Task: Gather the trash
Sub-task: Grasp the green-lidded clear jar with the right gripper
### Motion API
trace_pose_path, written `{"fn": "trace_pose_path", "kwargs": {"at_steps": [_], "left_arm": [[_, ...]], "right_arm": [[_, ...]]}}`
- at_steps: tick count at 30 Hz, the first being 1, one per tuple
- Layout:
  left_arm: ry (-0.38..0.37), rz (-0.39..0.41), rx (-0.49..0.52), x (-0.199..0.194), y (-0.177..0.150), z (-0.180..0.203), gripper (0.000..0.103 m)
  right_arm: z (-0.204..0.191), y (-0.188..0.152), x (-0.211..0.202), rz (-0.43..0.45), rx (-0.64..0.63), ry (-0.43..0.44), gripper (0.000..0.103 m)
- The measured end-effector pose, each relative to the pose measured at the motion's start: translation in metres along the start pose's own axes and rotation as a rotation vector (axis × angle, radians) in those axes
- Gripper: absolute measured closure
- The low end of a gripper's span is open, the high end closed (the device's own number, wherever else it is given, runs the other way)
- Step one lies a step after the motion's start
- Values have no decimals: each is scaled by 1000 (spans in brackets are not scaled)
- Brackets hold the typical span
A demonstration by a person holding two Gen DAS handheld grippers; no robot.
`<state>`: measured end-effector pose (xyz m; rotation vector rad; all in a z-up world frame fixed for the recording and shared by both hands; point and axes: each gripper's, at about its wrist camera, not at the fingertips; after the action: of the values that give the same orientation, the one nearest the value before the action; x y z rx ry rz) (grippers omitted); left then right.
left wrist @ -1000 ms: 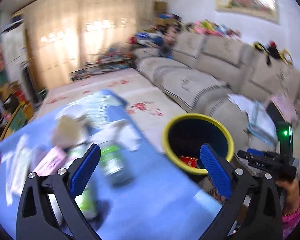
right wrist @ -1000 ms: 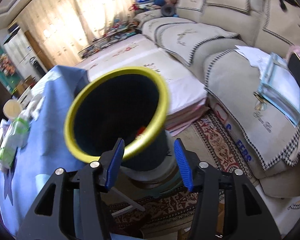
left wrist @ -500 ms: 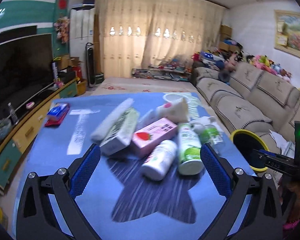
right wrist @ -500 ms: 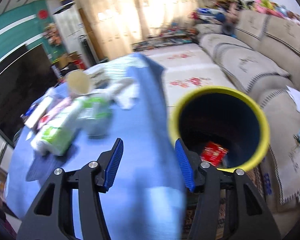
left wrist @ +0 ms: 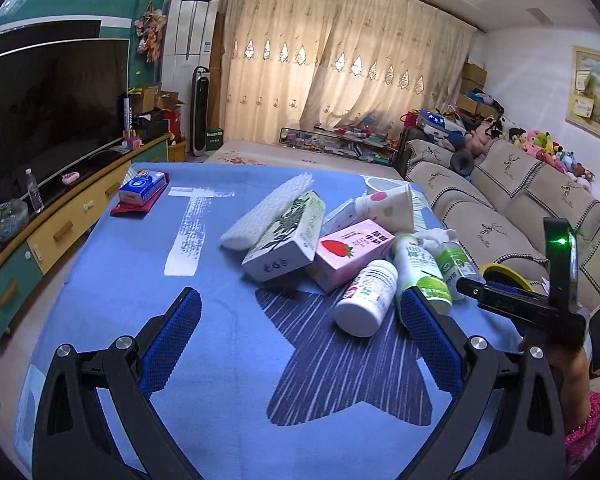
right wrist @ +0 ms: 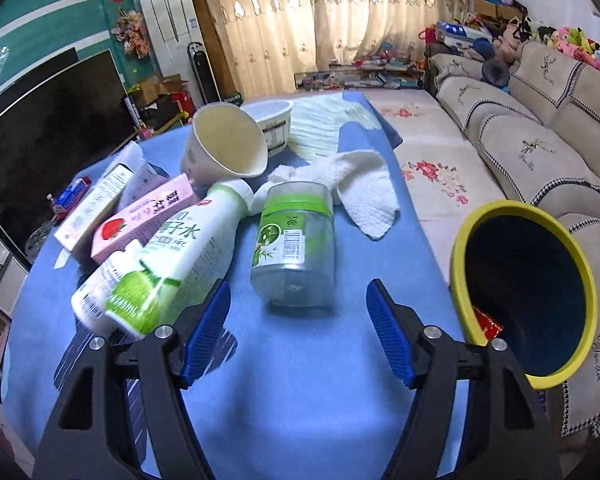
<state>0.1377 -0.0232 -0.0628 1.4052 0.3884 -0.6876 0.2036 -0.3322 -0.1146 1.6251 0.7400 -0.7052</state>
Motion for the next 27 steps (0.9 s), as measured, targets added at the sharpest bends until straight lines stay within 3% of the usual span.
{"fn": "trace_pose_path", "kwargs": {"at_steps": [8, 11, 13, 27], "left_arm": [[-5, -21, -10, 12, -1, -3, 5], [-4, -28, -8, 16, -1, -1, 5], [-3, -30, -8, 17, -1, -1, 5], [-14, -31, 27, 15, -3, 16, 5]], "right_arm": [[-1, 12, 28, -34, -13, -46, 36], [0, 13, 34, -45, -18, -54, 53], [0, 14, 34, -43, -17, -44, 56], [8, 7, -26, 42, -42, 30, 57]]}}
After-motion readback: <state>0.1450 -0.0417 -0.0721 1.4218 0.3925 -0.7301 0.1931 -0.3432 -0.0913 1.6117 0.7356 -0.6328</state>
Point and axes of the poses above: each gripper's, at about its wrist camera, not at the fingertips, and x roughly the way its jaws point, z to its right, y to its top, and after that the axes turned 5 degrees about -z, right-handed
